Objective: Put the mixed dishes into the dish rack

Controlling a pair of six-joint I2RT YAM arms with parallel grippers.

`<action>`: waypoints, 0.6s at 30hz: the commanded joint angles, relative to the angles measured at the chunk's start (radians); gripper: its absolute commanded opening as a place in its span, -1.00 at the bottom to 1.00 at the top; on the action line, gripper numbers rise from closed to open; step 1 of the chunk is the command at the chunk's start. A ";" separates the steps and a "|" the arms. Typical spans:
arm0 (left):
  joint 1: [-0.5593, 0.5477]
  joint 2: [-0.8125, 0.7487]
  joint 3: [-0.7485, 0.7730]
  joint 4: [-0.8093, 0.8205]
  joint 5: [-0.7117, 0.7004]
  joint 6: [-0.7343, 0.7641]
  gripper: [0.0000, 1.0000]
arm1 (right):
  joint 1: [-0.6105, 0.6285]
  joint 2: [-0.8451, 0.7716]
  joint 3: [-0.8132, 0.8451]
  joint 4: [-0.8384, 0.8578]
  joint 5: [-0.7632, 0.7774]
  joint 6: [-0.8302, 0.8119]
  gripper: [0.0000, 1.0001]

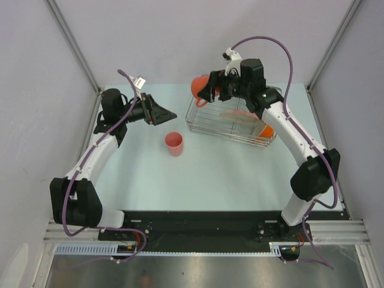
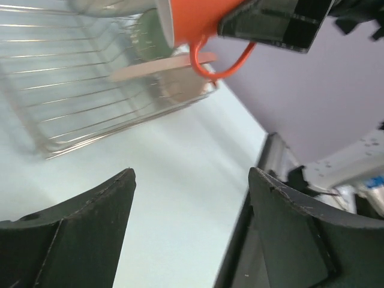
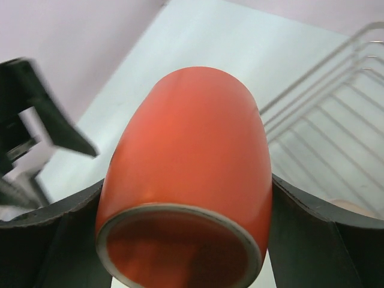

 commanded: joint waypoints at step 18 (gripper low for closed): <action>-0.124 0.545 0.506 -0.221 -0.502 0.398 0.57 | -0.023 0.291 0.433 -0.226 0.290 -0.134 -1.00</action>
